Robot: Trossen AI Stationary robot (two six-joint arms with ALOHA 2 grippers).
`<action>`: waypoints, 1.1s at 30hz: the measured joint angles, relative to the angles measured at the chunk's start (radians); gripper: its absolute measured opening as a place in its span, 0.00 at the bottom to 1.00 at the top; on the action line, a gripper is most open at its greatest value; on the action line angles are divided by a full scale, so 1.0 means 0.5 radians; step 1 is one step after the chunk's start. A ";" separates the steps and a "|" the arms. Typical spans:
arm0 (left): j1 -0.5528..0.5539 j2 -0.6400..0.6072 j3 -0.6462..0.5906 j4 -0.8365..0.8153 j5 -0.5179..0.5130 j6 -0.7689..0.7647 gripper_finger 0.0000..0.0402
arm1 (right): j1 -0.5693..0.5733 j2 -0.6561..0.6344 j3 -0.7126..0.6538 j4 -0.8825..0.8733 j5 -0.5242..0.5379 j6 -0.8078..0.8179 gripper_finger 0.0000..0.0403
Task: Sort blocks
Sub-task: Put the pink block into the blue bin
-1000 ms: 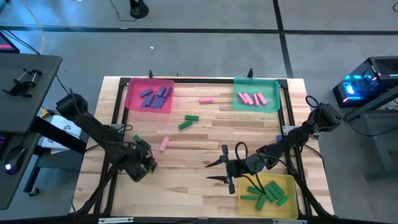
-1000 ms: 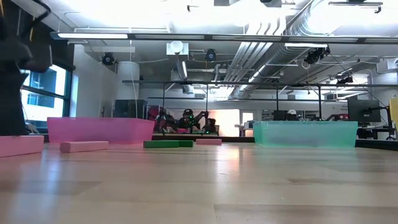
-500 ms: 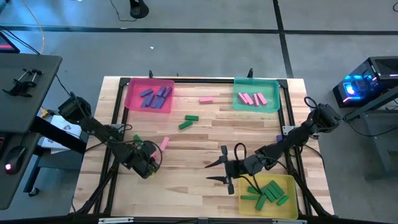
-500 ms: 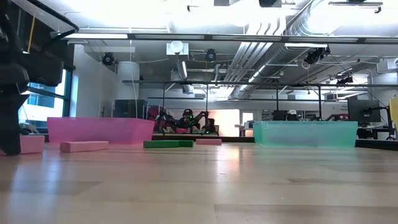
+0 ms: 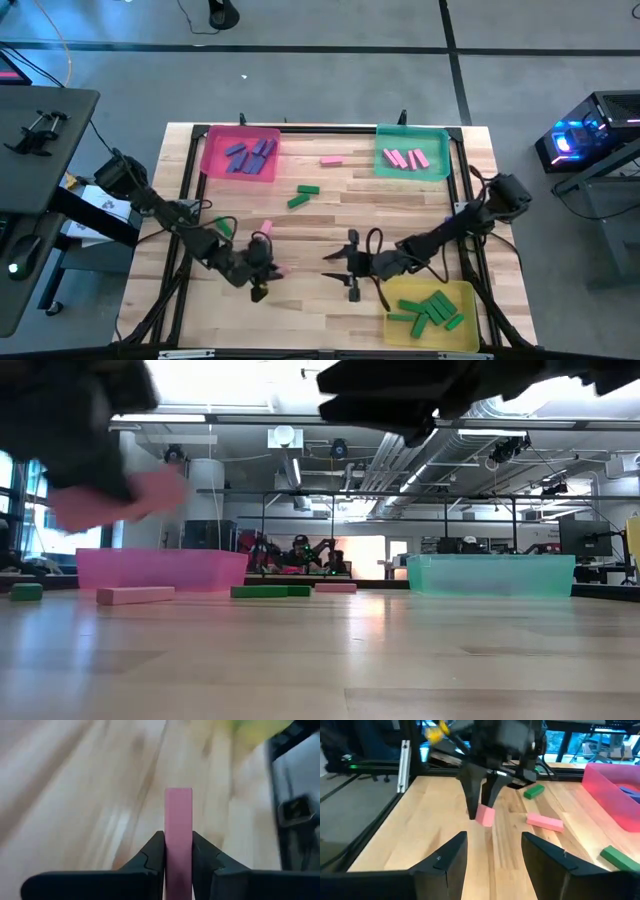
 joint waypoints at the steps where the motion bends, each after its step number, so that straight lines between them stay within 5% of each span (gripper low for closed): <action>1: 0.022 0.000 0.000 0.088 -0.029 0.110 0.10 | -0.013 0.017 0.000 0.029 -0.008 0.005 0.43; 9: 0.228 0.000 0.000 0.555 -0.065 0.759 0.10 | -0.087 0.181 0.017 0.459 -0.100 -0.045 0.43; 17: 0.305 0.000 0.001 0.800 -0.051 1.104 0.09 | -0.167 0.301 0.140 0.457 0.124 0.066 0.43; 21: 0.304 0.001 0.001 0.810 -0.022 1.117 0.10 | -0.201 0.305 0.191 0.447 -0.086 0.061 0.41; 30: 0.300 0.003 -0.002 0.791 -0.034 1.153 0.11 | -0.208 0.303 0.299 0.216 -0.164 0.079 0.07; 33: 0.304 0.003 -0.003 0.792 -0.081 1.145 0.16 | -0.204 0.284 0.318 0.122 -0.011 0.069 0.07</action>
